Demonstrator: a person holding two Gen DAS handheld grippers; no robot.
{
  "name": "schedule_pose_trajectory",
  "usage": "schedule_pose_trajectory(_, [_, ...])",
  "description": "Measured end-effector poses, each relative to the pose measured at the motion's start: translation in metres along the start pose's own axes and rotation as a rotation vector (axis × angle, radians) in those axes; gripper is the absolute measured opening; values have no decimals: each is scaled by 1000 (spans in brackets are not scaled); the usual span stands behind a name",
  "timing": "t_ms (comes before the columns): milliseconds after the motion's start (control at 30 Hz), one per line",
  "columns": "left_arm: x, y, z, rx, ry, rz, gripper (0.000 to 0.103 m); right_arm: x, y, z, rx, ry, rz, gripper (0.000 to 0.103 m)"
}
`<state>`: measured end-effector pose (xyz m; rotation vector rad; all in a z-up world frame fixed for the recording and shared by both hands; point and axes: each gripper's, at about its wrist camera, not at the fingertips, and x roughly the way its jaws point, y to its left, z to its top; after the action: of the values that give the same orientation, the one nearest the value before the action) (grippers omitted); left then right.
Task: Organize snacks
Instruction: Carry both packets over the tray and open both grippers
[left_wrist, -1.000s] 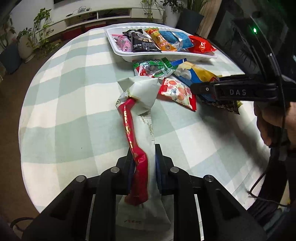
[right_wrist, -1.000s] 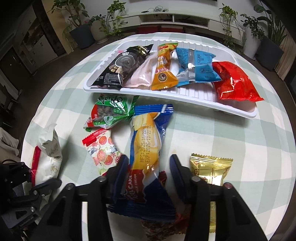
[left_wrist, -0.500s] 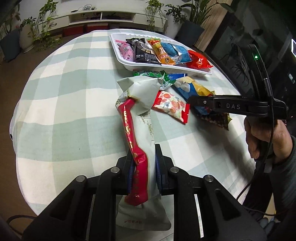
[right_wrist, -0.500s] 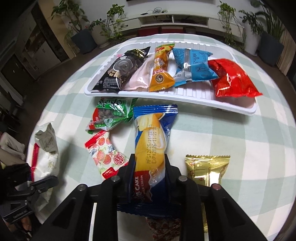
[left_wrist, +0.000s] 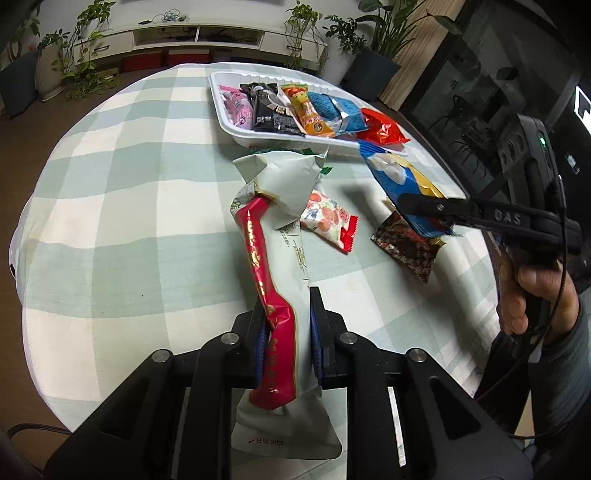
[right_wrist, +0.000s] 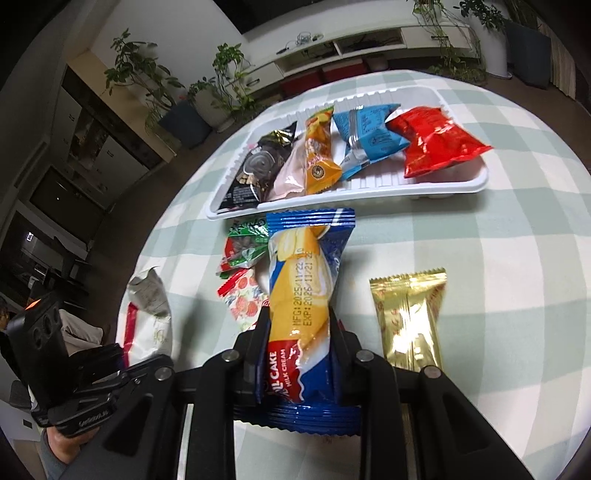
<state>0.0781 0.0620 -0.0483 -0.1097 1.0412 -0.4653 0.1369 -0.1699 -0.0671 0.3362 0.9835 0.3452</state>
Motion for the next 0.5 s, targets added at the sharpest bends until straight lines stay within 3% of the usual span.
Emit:
schedule_pose_trajectory(300, [-12, -3, 25, 1, -45, -29, 17, -46, -12, 7, 15, -102, -9, 28])
schedule_pose_trajectory(500, [-23, -4, 76, 16, -102, -33, 17, -76, -18, 40, -1, -192, -63, 27])
